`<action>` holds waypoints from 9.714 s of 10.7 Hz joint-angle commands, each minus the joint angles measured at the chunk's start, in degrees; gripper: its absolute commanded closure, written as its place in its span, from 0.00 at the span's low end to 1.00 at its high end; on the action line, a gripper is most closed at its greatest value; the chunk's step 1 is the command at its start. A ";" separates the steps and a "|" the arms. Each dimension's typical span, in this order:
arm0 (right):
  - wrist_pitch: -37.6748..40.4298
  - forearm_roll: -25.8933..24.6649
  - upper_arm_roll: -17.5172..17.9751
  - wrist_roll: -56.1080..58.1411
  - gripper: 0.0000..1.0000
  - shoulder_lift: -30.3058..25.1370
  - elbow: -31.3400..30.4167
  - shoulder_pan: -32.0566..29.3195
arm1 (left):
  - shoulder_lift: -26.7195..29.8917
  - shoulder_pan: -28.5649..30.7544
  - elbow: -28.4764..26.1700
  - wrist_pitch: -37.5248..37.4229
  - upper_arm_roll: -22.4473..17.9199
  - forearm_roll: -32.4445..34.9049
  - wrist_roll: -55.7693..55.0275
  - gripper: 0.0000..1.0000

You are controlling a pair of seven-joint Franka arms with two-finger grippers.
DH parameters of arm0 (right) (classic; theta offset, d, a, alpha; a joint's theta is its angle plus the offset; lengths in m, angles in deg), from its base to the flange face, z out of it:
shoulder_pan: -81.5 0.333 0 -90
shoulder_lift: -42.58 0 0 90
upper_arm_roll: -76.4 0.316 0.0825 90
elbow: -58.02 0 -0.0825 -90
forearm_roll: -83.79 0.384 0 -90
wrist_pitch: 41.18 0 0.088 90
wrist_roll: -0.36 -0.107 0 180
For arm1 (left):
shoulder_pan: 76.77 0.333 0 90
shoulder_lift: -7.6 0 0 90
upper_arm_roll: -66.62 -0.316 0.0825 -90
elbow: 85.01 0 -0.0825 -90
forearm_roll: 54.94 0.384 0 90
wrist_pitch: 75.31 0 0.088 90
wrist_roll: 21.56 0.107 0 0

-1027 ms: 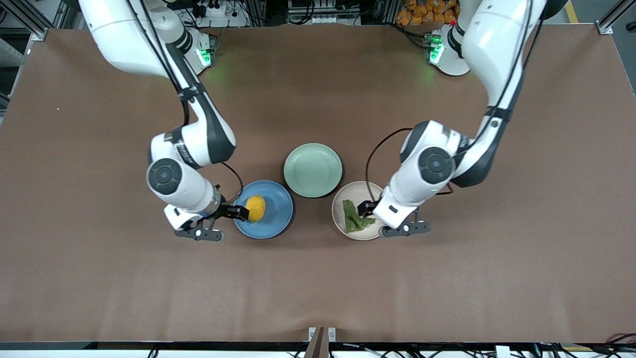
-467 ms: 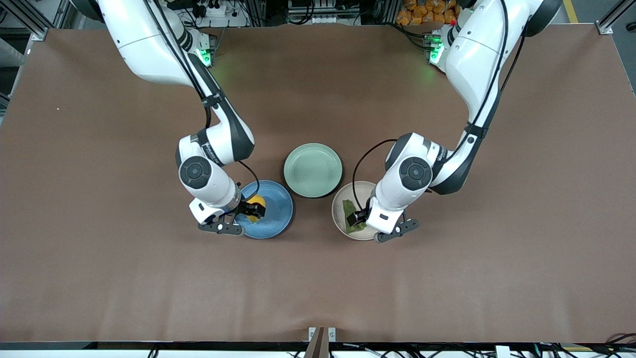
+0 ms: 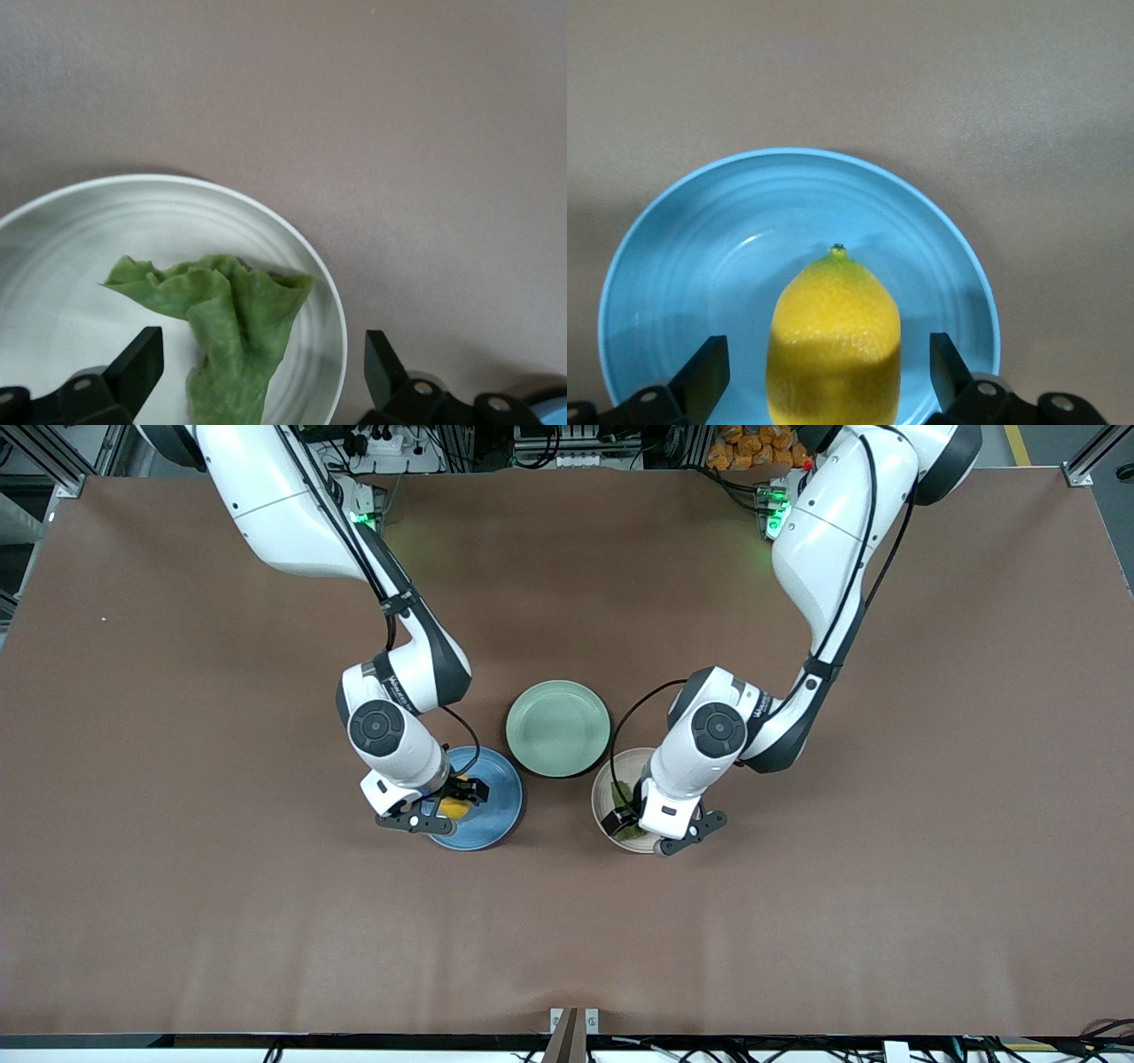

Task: Pick lemon and lettuce from blue and beige plates

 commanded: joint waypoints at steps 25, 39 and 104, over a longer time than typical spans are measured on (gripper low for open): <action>17.68 -0.86 -2.94 0.77 0.61 -5.18 6.22 -1.98 | -1.81 -1.49 0.10 2.36 -0.38 2.78 -2.87 0.00; 24.55 -3.32 -2.94 16.76 0.64 -10.63 5.96 -17.09 | -0.76 -1.58 -0.69 -1.51 -0.82 4.09 -2.61 0.00; 51.63 -7.01 -3.11 29.70 0.00 -33.66 15.01 -23.70 | 47.93 23.03 -5.88 -51.43 -3.55 -2.31 51.97 0.00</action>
